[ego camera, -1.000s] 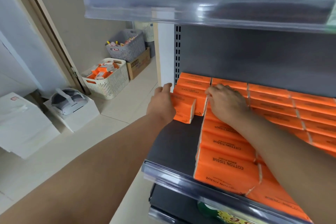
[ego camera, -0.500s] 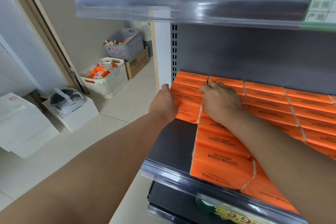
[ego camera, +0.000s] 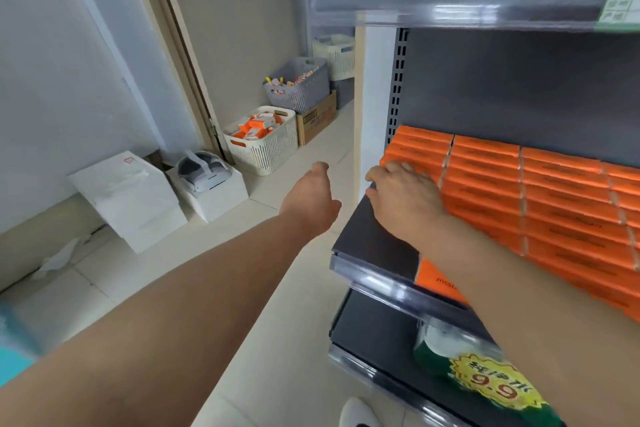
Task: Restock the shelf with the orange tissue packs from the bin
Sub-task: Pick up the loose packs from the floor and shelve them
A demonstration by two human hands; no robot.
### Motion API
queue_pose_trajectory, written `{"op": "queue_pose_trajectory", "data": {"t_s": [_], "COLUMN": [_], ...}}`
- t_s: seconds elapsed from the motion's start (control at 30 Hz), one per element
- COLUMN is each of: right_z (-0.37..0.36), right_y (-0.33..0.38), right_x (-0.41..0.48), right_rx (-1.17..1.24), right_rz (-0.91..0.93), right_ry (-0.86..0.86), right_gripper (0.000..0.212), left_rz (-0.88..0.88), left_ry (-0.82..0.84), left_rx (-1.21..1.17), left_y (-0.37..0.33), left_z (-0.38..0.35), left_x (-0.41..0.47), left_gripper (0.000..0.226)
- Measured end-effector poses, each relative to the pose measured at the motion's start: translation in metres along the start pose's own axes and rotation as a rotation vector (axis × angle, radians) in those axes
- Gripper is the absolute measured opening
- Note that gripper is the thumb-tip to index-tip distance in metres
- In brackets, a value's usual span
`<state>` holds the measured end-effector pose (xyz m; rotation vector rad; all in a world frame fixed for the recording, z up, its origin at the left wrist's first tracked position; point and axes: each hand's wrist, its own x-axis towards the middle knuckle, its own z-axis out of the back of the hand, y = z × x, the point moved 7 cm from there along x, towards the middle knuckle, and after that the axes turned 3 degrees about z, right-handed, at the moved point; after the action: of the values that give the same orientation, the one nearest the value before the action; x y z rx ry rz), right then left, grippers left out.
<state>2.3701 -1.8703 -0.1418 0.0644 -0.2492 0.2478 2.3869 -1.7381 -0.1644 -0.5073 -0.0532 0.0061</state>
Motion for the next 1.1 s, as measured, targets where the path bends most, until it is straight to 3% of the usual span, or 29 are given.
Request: {"op": "queue_pose_trajectory", "data": {"t_s": [0.17, 0.43, 0.63, 0.9, 1.1], "right_z": [-0.010, -0.062, -0.137, -0.238, -0.299], "right_y": [0.079, 0.234, 0.334, 0.377, 0.408], "right_x": [-0.018, -0.096, -0.189, -0.268, -0.298], "right_rx": [0.073, 0.157, 0.154, 0.050, 0.065], "right_rz": [0.138, 0.400, 0.592, 0.748, 0.852], "right_ry": [0.034, 0.160, 0.375, 0.772, 0.821], "right_gripper": [0.031, 0.030, 0.030, 0.042, 0.037], "left_rz": [0.081, 0.462, 0.701, 0.761, 0.796], "left_ry": [-0.012, 0.036, 0.211, 0.467, 0.581], "left_rx": [0.115, 0.124, 0.222, 0.298, 0.251], "left_y": [0.074, 0.245, 0.368, 0.449, 0.482], "left_z": [0.041, 0.058, 0.024, -0.044, -0.099], "left_x": [-0.053, -0.202, -0.325, -0.373, -0.380], "left_gripper": [0.050, 0.041, 0.042, 0.041, 0.035]}}
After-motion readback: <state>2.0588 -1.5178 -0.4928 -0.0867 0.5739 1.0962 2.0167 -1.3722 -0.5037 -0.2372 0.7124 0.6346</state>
